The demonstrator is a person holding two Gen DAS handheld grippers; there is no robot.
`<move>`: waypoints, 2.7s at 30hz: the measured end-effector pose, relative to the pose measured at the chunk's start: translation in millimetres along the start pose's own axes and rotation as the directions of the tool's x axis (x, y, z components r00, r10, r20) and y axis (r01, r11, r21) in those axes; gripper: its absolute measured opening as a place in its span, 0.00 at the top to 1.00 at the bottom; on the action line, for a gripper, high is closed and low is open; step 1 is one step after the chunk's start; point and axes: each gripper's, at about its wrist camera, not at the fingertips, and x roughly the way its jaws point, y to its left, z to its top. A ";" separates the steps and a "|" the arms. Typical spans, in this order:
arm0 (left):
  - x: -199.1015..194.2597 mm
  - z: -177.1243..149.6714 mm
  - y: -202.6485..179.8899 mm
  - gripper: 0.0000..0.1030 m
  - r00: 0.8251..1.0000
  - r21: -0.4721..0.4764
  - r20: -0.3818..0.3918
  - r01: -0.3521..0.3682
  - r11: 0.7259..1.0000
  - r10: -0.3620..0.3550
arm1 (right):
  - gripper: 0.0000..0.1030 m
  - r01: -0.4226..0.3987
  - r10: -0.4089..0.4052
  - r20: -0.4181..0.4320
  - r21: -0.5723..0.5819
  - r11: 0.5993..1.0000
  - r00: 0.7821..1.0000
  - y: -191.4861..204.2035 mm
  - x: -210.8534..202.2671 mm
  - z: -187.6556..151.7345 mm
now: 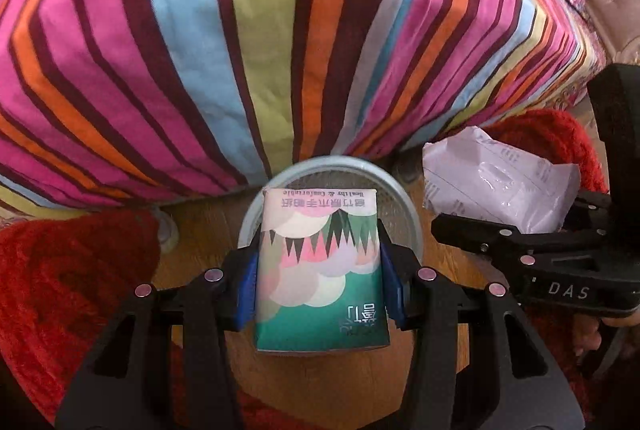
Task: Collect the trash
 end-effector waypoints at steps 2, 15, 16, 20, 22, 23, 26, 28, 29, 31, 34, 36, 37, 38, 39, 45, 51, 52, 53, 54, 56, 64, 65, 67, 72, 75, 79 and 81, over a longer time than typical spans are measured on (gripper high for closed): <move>8.7 -0.7 -1.2 0.52 0.999 0.005 -0.035 0.002 1.000 -0.001 | 0.55 -0.005 0.005 -0.026 0.009 1.000 1.000 -0.8 5.0 1.0; 45.5 -5.9 4.6 0.52 0.978 -0.009 -0.208 0.004 1.000 -0.006 | 0.55 -0.001 0.018 -0.235 0.072 0.997 0.972 -8.7 48.0 -1.5; 47.7 -6.4 4.2 0.52 0.976 -0.008 -0.220 0.004 1.000 -0.005 | 0.55 0.003 0.014 -0.247 0.069 0.998 0.969 -8.4 50.3 -1.7; 57.0 -7.9 5.8 0.52 0.962 -0.022 -0.272 0.009 1.000 -0.014 | 0.55 0.023 -0.001 -0.278 0.076 0.997 0.961 -10.7 58.9 0.4; 61.6 -9.2 6.9 0.52 0.955 -0.032 -0.295 0.011 0.999 -0.020 | 0.55 0.030 -0.006 -0.294 0.077 0.997 0.956 -12.5 63.2 0.5; 64.4 -9.7 8.2 0.52 0.951 -0.039 -0.307 0.011 0.999 -0.022 | 0.55 0.034 -0.010 -0.302 0.075 0.997 0.953 -12.0 65.1 0.8; 70.2 -11.1 11.4 0.52 0.940 -0.058 -0.339 0.016 0.998 -0.034 | 0.55 0.052 -0.028 -0.317 0.068 0.996 0.948 -11.6 70.5 0.8; 72.1 -12.3 11.3 0.52 0.935 -0.061 -0.353 0.023 0.998 -0.043 | 0.55 0.054 -0.028 -0.320 0.073 0.996 0.947 -13.5 71.2 1.3; 73.4 -12.9 11.1 0.52 0.933 -0.059 -0.357 0.026 0.998 -0.045 | 0.55 0.055 -0.026 -0.320 0.081 0.995 0.947 -15.1 71.7 1.4; 75.8 -13.9 10.7 0.52 0.928 -0.057 -0.370 0.028 0.998 -0.047 | 0.55 0.053 -0.018 -0.319 0.101 0.993 0.948 -17.6 74.2 3.3; 80.5 -15.6 11.8 0.51 0.918 -0.065 -0.393 0.027 0.998 -0.050 | 0.55 0.049 -0.009 -0.329 0.115 0.992 0.944 -18.7 76.7 3.9; 83.3 -16.4 13.2 0.51 0.912 -0.076 -0.405 0.034 0.997 -0.062 | 0.55 0.048 -0.010 -0.334 0.106 0.993 0.943 -17.4 77.1 3.9; 84.2 -16.3 13.3 0.45 0.910 -0.079 -0.410 0.036 0.996 -0.066 | 0.54 0.045 -0.007 -0.336 0.103 0.994 0.942 -15.8 77.2 3.9; 85.3 -16.5 13.5 0.29 0.907 -0.083 -0.416 0.037 0.996 -0.069 | 0.54 0.044 -0.006 -0.343 0.102 0.994 0.939 -15.2 78.2 3.8; 85.7 -16.3 13.6 0.22 0.906 -0.083 -0.418 0.037 0.996 -0.068 | 0.50 0.050 -0.009 -0.357 0.104 0.993 0.934 -15.4 79.9 2.7; 86.5 -16.3 17.4 0.19 0.906 -0.099 -0.416 0.040 0.994 -0.078 | 0.08 0.074 -0.013 -0.387 0.143 0.987 0.922 -22.0 83.5 0.5; 86.6 -16.3 15.4 0.16 0.907 -0.089 -0.416 0.033 0.995 -0.068 | 0.08 0.079 -0.023 -0.383 0.130 0.988 0.923 -18.5 82.3 0.0; 86.4 -16.0 16.0 0.16 0.908 -0.090 -0.414 0.033 0.995 -0.067 | 0.08 0.079 -0.023 -0.382 0.131 0.988 0.924 -18.6 82.2 -0.1; 85.8 -15.9 16.0 0.16 0.908 -0.091 -0.413 0.032 0.995 -0.067 | 0.08 0.078 -0.022 -0.381 0.132 0.988 0.924 -19.2 81.7 0.3; 85.5 -15.9 16.5 0.16 0.908 -0.092 -0.413 0.032 0.995 -0.067 | 0.08 0.078 -0.022 -0.381 0.132 0.988 0.924 -20.1 80.8 1.1; 85.2 -15.9 17.1 0.16 0.910 -0.089 -0.410 0.027 0.996 -0.061 | 0.08 0.078 -0.022 -0.380 0.132 0.988 0.925 -20.5 80.5 1.2; 67.5 -9.9 12.8 0.16 0.948 -0.059 -0.318 0.013 0.998 -0.031 | 0.08 0.068 -0.020 -0.307 0.146 0.987 0.952 -22.3 63.1 2.3; 64.1 -9.3 11.9 0.16 0.953 -0.053 -0.302 0.010 0.999 -0.026 | 0.08 0.069 -0.025 -0.292 0.142 0.987 0.956 -20.8 60.5 3.1; 58.0 -8.1 11.1 0.16 0.961 -0.046 -0.276 0.007 0.999 -0.019 | 0.08 0.069 -0.034 -0.257 0.129 0.989 0.966 -17.5 53.6 4.0; 37.6 -4.9 6.5 0.16 0.983 -0.023 -0.181 -0.018 1.000 0.014 | 0.08 0.072 -0.059 -0.138 0.095 0.993 0.989 -8.0 30.2 7.6; 23.8 -2.8 4.4 0.16 0.993 -0.008 -0.115 -0.035 0.999 0.034 | 0.08 0.080 -0.076 -0.052 0.072 0.994 0.996 -2.4 12.5 8.3; 7.6 -1.6 5.5 0.16 0.998 -0.026 -0.038 -0.057 0.998 0.056 | 0.08 0.101 -0.104 0.062 0.045 0.994 0.993 4.4 -10.8 8.8; -1.2 -0.5 7.8 0.17 0.998 -0.047 0.001 -0.069 0.996 0.069 | 0.08 0.115 -0.118 0.121 0.031 0.993 0.986 8.0 -21.6 9.0</move>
